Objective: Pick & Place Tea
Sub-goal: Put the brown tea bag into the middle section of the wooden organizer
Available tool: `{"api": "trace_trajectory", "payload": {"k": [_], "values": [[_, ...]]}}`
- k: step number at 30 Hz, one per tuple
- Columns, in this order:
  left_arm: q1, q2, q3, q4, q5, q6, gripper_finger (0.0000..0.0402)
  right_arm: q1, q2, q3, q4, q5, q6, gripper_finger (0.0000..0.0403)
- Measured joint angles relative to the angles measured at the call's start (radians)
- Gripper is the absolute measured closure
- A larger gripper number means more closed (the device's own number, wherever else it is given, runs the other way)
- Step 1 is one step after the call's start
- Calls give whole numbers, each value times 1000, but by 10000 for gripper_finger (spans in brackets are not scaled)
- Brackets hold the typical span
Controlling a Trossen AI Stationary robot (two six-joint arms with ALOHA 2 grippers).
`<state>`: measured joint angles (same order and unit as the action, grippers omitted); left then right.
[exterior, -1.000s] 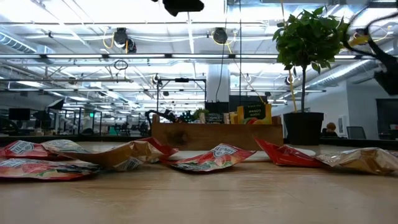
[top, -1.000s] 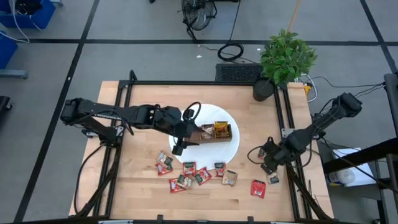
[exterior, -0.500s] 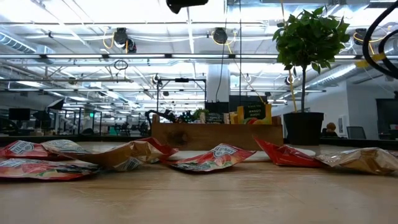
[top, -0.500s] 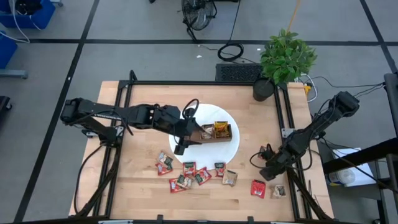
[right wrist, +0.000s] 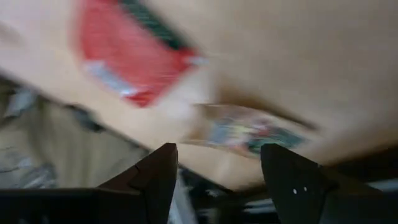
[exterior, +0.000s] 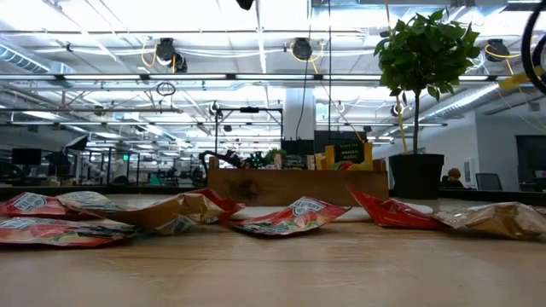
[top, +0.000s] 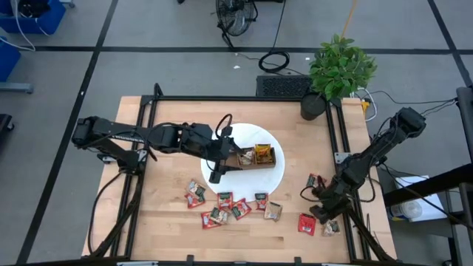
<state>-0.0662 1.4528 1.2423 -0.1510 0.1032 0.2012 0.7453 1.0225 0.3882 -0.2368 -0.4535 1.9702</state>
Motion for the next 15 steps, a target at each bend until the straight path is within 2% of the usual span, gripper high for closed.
{"api": "trace_trajectory", "payload": {"k": [5, 10, 15], "values": [[0, 0, 0, 0, 0, 0, 149, 76, 10, 0, 130, 188, 37, 188], [0, 0, 0, -1, 0, 0, 148, 228, 105, 5, 258, 220, 176, 199], [0, 0, 0, -1, 0, 0, 148, 269, 191, 10, 281, 239, 211, 225]]}}
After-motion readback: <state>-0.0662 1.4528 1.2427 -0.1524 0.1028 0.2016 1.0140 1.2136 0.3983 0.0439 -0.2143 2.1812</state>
